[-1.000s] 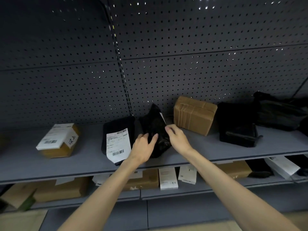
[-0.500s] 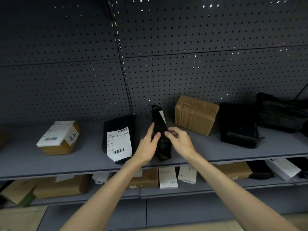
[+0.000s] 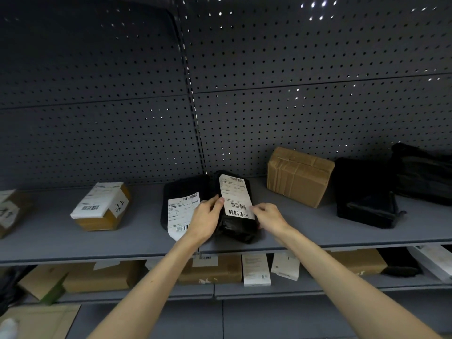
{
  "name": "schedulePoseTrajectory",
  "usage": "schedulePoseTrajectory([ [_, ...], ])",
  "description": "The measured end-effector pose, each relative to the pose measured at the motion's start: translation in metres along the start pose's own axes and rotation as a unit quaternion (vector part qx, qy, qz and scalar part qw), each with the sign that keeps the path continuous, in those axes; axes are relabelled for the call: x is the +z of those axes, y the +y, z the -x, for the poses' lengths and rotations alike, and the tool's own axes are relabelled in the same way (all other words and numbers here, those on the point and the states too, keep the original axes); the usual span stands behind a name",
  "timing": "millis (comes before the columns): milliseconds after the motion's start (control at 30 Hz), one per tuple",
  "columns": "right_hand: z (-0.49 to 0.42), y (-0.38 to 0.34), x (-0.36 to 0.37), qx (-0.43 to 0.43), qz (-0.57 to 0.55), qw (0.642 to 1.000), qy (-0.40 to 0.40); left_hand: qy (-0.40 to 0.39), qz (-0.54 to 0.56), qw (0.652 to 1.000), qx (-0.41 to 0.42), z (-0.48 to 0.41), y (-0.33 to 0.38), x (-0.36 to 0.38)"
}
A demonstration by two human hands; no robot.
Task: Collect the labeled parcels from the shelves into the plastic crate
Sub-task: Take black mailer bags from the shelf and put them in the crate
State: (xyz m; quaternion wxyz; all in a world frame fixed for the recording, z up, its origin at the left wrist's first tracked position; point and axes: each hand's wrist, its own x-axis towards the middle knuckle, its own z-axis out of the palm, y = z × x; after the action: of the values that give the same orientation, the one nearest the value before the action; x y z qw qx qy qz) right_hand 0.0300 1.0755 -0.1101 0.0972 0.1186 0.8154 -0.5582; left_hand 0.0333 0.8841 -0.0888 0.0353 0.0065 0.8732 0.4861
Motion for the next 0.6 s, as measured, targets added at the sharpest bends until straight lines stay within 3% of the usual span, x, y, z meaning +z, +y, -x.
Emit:
schedulePoseTrajectory([
  [300,0.01,0.013,-0.024,-0.014,0.019,0.999,0.03,-0.073,-0.036,0.997,-0.012,-0.003,-0.002,0.029],
  [600,0.007,0.012,-0.019,-0.045,0.01,0.999,0.024,-0.035,0.043,0.998,-0.023,0.0,-0.002,0.03],
])
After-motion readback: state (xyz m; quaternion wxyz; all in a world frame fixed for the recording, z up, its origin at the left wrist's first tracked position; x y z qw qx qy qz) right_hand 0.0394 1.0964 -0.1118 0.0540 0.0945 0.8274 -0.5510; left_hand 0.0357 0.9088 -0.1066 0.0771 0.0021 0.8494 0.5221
